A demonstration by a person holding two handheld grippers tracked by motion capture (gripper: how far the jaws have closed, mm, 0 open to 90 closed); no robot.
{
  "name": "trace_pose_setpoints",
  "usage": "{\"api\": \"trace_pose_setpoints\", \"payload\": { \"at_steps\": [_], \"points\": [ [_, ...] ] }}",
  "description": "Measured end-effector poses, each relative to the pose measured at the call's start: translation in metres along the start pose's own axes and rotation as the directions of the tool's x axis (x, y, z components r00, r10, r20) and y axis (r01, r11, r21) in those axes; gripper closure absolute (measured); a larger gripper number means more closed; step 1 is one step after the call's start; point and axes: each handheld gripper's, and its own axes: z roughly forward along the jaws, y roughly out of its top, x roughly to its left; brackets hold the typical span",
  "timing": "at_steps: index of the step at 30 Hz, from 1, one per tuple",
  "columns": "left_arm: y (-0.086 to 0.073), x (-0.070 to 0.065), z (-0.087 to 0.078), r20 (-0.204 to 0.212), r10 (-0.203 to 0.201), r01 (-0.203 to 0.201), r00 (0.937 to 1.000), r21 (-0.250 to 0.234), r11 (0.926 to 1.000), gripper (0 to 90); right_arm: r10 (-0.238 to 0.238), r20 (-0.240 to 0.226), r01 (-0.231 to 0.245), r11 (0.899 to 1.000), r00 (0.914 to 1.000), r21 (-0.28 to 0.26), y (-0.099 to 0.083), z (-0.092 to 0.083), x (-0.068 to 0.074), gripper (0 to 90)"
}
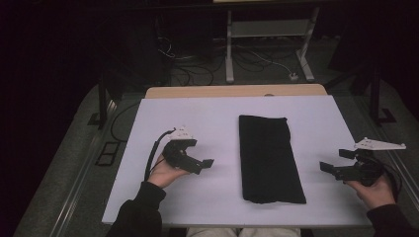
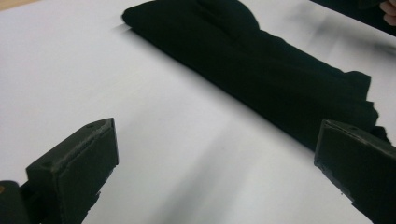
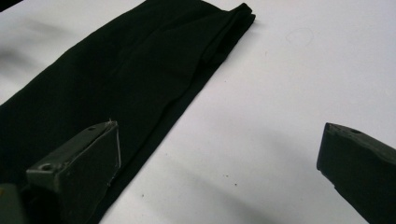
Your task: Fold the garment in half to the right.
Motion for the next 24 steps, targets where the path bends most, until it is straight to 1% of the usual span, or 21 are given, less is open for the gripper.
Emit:
{"api": "trace_pose_setpoints", "payload": {
  "at_steps": [2, 6, 11, 15, 17, 19, 21, 24],
  "points": [
    [-0.002, 0.004, -0.003, -0.008, -0.005, 0.005, 1.0, 0.004, 1.0, 0.0, 0.0, 0.0, 0.0, 1.0, 1.0, 0.0, 0.0, 0.0, 0.0, 0.0],
    [-0.006, 0.008, -0.008, -0.019, -0.02, 0.02, 0.9996, -0.003, 0.9998, 0.0, 0.0, 0.001, 0.0, 1.0, 1.0, -0.001, 0.0, 0.0, -0.001, 0.0],
    [-0.013, 0.015, -0.018, -0.036, -0.017, 0.017, 0.9992, -0.002, 0.9999, 0.0, 0.0, -0.001, 0.0, 1.0, 1.0, 0.003, 0.0, 0.0, 0.0, 0.0],
    [-0.02, 0.022, -0.028, -0.056, -0.034, 0.033, 0.9979, -0.014, 0.9994, 0.0, 0.0, -0.003, 0.0, 1.0, 1.0, 0.004, 0.0, 0.001, 0.0, 0.0],
    [-0.025, 0.024, -0.034, -0.061, -0.049, 0.048, 0.9969, -0.023, 0.9986, 0.0, -0.001, -0.003, 0.001, 1.0, 1.0, 0.005, -0.001, 0.001, 0.0, 0.0],
    [-0.029, 0.027, -0.039, -0.068, -0.053, 0.052, 0.9962, -0.025, 0.9984, 0.0, 0.0, -0.003, 0.0, 1.0, 1.0, 0.005, -0.001, 0.001, 0.0, 0.0],
    [-0.033, 0.028, -0.045, -0.084, -0.049, 0.046, 0.9953, -0.038, 0.9982, 0.0, 0.0, -0.003, 0.0, 1.0, 1.0, 0.004, -0.001, 0.001, 0.0, 0.0],
    [-0.04, 0.03, -0.053, -0.099, -0.056, 0.05, 0.9935, -0.06, 0.9969, 0.0, -0.001, -0.004, 0.001, 1.0, 1.0, 0.004, -0.001, 0.002, 0.0, 0.0]
  ]
}}
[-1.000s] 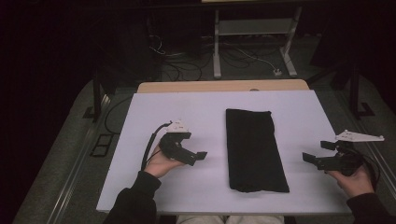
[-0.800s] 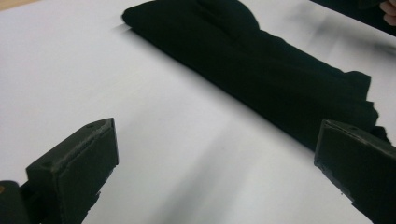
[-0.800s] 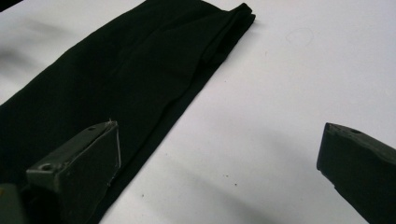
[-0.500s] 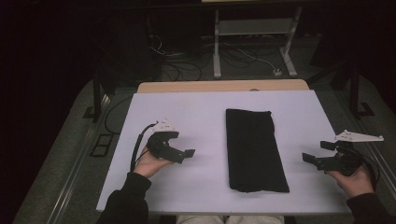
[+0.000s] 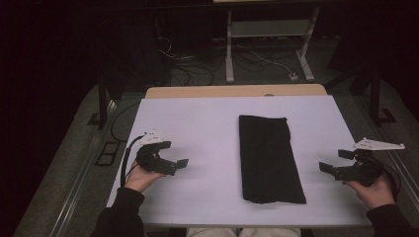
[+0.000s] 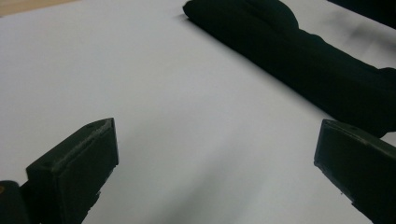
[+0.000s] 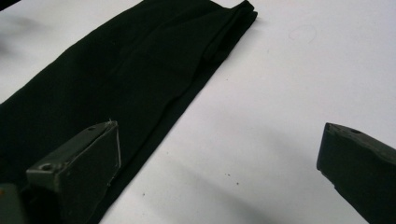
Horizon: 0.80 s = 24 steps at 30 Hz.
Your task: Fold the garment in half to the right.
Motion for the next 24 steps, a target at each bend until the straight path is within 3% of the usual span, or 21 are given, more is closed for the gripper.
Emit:
{"api": "trace_pose_setpoints", "payload": {
  "at_steps": [12, 18, 24],
  "points": [
    [-0.033, 0.014, -0.023, -0.054, -0.048, 0.045, 0.9974, -0.049, 0.9978, 0.0, 0.003, -0.005, -0.003, 1.0, 1.0, 0.005, 0.0, 0.001, 0.001, 0.0],
    [-0.048, 0.02, -0.032, -0.072, -0.082, 0.08, 0.9941, -0.033, 0.9963, 0.0, -0.005, -0.009, 0.005, 1.0, 0.9999, 0.015, -0.001, 0.002, 0.001, 0.0],
    [-0.061, 0.03, -0.044, -0.113, -0.137, 0.132, 0.9841, -0.044, 0.9902, 0.0, -0.018, -0.013, 0.018, 1.0, 0.9998, 0.019, -0.001, 0.003, 0.003, 0.0]
  ]
}}
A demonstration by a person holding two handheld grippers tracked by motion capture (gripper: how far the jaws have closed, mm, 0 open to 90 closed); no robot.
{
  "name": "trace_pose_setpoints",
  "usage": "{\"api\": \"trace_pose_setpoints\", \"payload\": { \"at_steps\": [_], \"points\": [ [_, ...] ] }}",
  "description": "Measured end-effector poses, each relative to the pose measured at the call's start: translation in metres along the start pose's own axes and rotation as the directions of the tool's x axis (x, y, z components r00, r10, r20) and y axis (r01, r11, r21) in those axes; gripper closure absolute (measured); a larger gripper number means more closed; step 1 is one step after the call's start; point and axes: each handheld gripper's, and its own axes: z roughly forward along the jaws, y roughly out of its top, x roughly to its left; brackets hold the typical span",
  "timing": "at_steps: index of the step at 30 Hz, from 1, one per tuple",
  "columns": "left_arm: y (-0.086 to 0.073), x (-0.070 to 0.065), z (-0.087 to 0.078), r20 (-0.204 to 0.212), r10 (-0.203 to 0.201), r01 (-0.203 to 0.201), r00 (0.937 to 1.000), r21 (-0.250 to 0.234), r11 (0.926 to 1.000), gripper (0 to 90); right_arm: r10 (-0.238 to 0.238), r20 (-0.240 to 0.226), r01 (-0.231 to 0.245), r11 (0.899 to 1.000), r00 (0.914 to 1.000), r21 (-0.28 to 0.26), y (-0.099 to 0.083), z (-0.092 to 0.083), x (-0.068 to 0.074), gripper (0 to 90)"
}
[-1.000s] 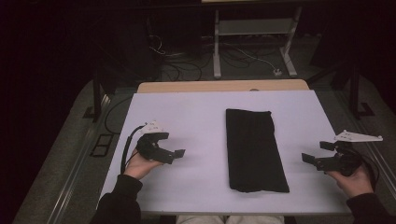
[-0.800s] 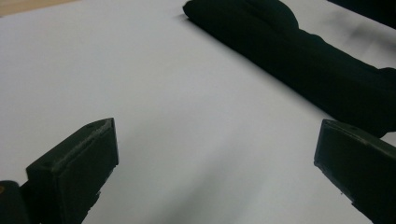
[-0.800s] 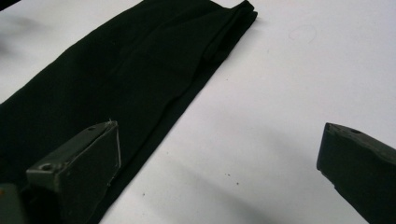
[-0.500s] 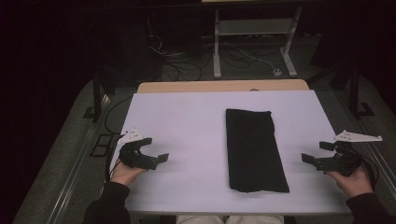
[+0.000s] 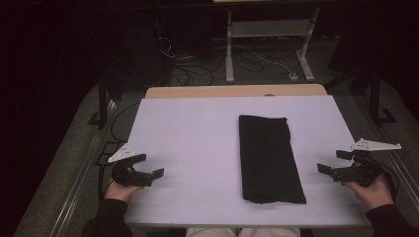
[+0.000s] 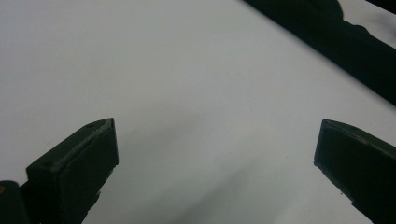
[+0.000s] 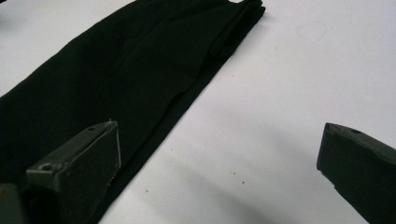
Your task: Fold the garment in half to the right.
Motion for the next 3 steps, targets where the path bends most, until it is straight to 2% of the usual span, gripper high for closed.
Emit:
{"api": "trace_pose_setpoints", "payload": {
  "at_steps": [3],
  "points": [
    [-0.0035, 0.0058, -0.0045, -0.005, -0.031, 0.031, 0.9995, -0.015, 0.9994, 0.0, -0.002, -0.001, 0.002, 1.0, 1.0, -0.002, -0.0002, 0.0005, 0.0002, 0.0]
  ]
}}
